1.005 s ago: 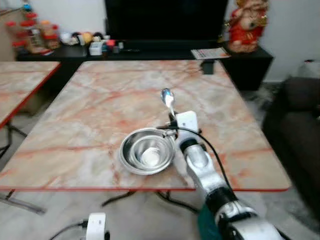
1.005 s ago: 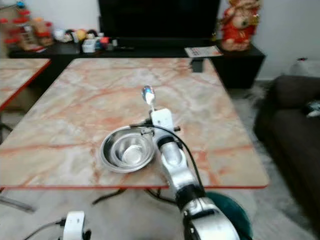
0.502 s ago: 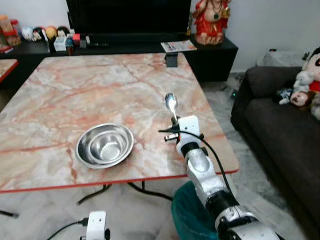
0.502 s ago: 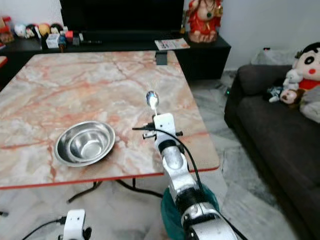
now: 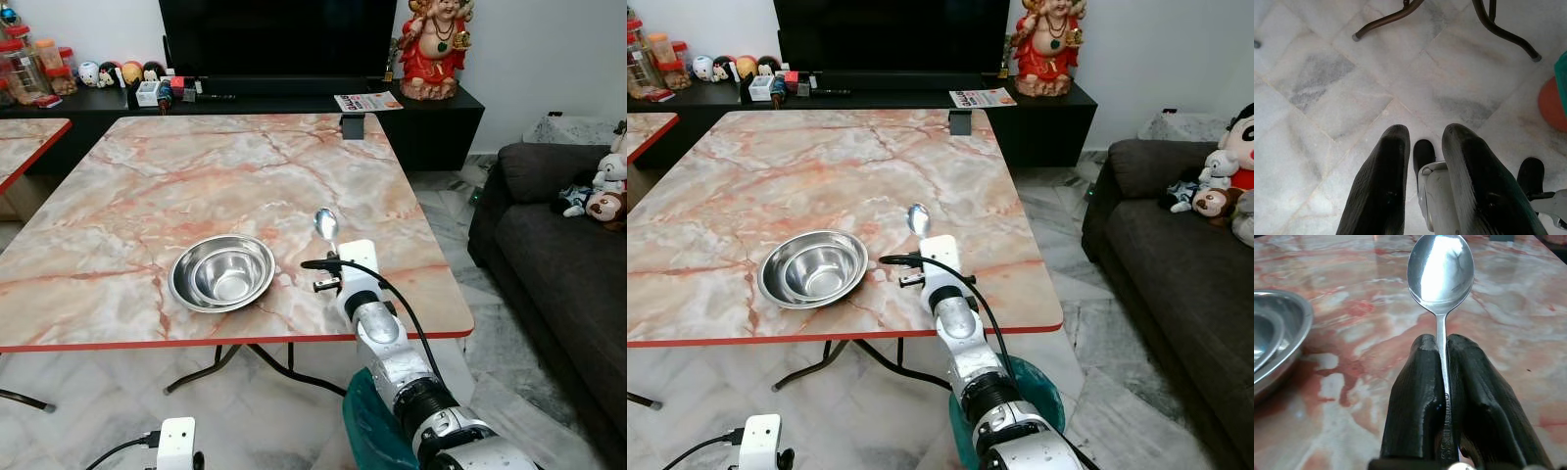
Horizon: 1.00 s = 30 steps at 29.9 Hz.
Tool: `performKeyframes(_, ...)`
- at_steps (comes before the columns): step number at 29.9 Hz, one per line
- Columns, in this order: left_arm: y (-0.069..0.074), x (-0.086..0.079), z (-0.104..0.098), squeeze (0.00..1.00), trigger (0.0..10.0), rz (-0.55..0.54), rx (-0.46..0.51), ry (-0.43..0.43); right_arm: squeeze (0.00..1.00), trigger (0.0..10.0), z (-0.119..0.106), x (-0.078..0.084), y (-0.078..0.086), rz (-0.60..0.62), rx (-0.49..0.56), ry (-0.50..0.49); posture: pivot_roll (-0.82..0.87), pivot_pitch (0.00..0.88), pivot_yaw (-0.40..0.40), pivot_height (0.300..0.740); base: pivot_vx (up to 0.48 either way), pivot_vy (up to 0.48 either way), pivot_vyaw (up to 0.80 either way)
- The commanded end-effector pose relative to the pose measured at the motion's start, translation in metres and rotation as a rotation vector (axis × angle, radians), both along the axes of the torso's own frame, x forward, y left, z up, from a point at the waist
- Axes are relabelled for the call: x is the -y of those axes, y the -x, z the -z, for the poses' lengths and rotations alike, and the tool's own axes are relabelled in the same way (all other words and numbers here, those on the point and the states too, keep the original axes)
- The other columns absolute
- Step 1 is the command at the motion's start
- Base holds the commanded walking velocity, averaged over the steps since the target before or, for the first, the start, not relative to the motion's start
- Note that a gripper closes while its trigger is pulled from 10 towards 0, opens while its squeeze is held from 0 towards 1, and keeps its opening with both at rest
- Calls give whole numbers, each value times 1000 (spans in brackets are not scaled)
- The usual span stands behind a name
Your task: Setting the table
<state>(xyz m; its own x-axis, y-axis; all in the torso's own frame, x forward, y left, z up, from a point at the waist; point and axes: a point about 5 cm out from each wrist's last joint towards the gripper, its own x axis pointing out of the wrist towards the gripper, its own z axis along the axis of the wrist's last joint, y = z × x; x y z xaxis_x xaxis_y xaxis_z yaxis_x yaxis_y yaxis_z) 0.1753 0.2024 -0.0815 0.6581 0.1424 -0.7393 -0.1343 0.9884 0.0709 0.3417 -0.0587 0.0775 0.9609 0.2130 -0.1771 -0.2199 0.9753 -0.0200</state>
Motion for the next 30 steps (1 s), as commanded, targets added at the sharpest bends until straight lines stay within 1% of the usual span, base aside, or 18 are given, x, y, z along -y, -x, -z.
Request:
performKeyframes(1,4,-4,2,0,10000,-10,-28,-7,0,10000,-3,-5,0,4,-2,-22,8,0,-9,740,0,480,0)
performKeyframes(6,4,-4,2,0,10000,-4,-26,-10,0,10000,-2,-1,-1,20,-3,-20,5,0,-6,740,0,376,0)
performKeyframes(19,-1,-1,0,0,10000,14,-14,-8,0,10000,-7,4,-6,59,1,-28,2,0,-2,740,0,0,0)
performKeyframes(30,-2,-1,0,0,10000,16,-12,-4,0,10000,-4,6,-6,69,-22,-29,4,0,5,740,0,0,0)
